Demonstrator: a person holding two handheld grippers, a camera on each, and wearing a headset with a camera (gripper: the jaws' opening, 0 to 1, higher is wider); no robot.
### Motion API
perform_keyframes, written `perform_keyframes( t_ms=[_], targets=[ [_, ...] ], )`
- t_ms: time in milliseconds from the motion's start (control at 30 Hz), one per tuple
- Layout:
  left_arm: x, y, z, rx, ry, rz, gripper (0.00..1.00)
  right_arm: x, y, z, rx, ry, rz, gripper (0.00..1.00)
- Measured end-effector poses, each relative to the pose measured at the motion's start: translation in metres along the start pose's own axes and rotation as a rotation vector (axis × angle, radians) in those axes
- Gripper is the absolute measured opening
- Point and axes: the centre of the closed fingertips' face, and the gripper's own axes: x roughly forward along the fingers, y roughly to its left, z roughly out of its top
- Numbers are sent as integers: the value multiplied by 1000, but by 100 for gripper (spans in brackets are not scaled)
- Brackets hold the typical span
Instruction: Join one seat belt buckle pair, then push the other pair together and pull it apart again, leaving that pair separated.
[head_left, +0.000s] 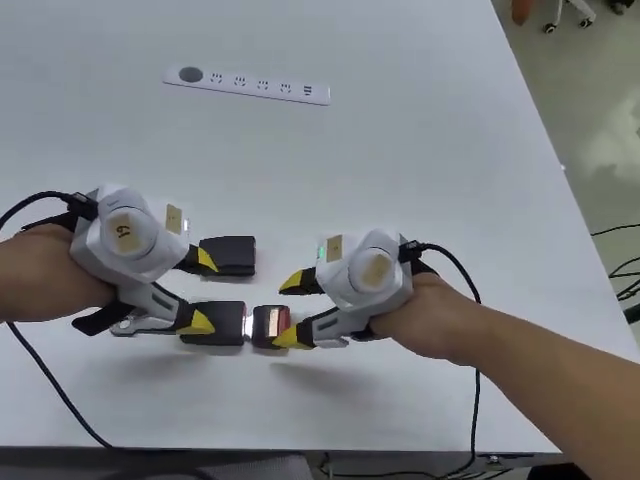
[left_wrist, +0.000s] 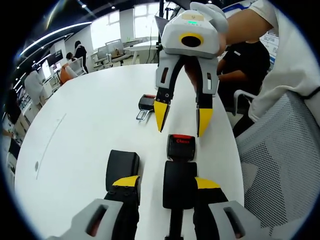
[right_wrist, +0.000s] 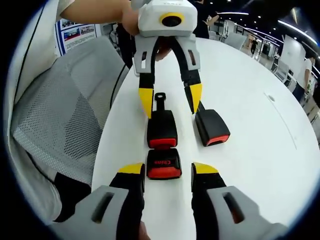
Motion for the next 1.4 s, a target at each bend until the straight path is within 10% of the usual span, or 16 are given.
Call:
perform_keyframes(
  t_ms=[500, 833, 1400],
  targets=[
    [4, 37, 11, -11, -29, 22, 42, -36, -52, -38, 35, 39, -81, 33],
    [14, 67, -2, -22, -5, 33, 42, -49, -79, -70, 89, 78, -119, 34],
    [33, 74, -16, 5, 45, -12, 37, -41, -88, -105, 92, 148, -87, 32]
  ],
)
